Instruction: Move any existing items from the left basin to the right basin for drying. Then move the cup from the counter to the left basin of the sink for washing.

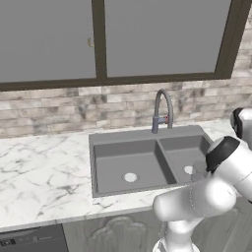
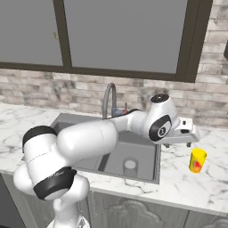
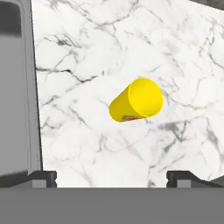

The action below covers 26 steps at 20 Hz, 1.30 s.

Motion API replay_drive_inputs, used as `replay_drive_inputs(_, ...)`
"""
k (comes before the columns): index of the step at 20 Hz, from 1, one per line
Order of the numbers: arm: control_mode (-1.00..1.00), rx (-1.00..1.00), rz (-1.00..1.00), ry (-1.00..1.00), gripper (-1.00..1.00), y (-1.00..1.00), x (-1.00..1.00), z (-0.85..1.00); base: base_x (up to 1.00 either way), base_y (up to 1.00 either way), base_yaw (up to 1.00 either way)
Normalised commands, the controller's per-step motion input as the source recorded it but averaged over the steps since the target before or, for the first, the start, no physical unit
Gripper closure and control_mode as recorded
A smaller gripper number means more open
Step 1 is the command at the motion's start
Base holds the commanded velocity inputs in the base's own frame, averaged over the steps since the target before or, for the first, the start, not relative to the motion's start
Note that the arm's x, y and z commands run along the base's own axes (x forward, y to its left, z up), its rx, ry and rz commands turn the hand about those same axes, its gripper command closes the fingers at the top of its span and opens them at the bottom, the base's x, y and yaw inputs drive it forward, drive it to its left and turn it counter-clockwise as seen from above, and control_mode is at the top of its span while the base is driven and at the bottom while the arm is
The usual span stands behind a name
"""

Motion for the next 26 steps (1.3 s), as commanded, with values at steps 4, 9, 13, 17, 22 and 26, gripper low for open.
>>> replay_drive_inputs(4,-1.0,0.0,0.11,0.0,-1.0,-0.09,0.0,-0.34,0.0,0.0,0.0)
replay_drive_inputs(9,-1.0,0.0,0.1,0.0,-1.0,-0.05,0.0,-0.39,0.0,0.0,0.0)
replay_drive_inputs(13,-1.0,0.0,0.09,0.0,-1.0,-0.1,0.0,-0.32,0.0,0.0,0.0)
replay_drive_inputs(17,-1.0,0.0,0.08,0.0,-1.0,-0.19,0.03,-0.17,0.0,0.0,0.0)
replay_drive_inputs(22,-1.0,0.0,0.02,0.0,-1.0,-0.16,0.12,0.0,0.0,0.0,0.0)
replay_drive_inputs(26,-1.0,-0.02,0.0,0.0,-1.0,-0.01,0.04,0.0,0.0,0.0,0.0)
